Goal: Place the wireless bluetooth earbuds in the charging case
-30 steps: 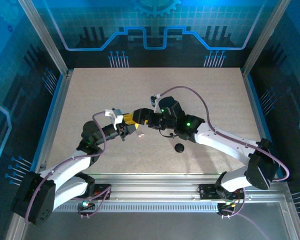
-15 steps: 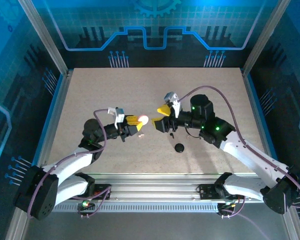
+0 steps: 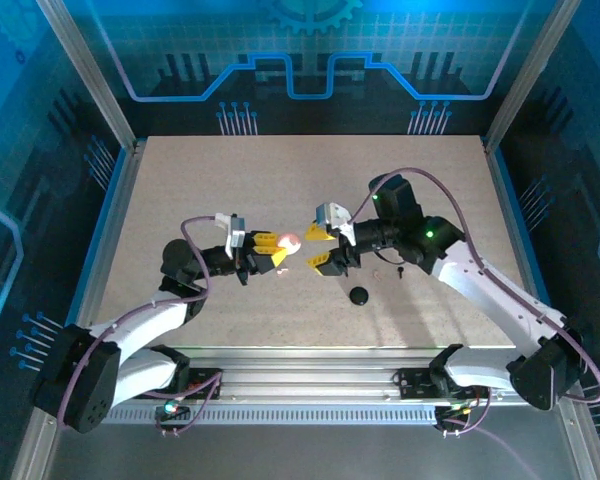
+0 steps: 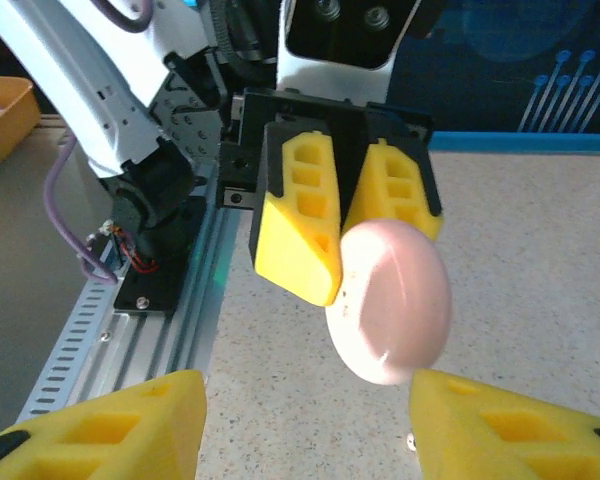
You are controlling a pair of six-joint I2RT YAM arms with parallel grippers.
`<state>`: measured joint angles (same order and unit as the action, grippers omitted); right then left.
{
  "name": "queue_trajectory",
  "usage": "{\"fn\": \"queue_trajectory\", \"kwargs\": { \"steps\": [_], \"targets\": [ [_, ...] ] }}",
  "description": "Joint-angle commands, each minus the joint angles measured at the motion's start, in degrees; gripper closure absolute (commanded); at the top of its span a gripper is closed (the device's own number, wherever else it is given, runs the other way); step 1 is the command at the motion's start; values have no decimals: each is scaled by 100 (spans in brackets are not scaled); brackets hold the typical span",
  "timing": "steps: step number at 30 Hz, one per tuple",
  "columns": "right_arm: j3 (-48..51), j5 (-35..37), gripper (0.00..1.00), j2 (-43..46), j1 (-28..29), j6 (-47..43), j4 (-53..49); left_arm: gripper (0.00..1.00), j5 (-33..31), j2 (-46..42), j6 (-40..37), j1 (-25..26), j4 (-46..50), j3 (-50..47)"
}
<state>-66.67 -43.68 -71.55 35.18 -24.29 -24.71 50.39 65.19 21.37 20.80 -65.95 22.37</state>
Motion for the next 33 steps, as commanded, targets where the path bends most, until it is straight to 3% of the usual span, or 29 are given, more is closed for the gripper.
{"fn": "queue_trajectory", "kwargs": {
  "steps": [1,13,33],
  "targets": [
    [-319,-444,45,-222,-48,-203,-390,83,217,77,197,37,-590,158],
    [-843,-912,51,-787,-34,-295,-675,84,225,169,289,38,-930,69],
    [-1226,-603,49,-1095,-226,-186,-807,85,204,183,211,38,-918,73]
  ]
}}
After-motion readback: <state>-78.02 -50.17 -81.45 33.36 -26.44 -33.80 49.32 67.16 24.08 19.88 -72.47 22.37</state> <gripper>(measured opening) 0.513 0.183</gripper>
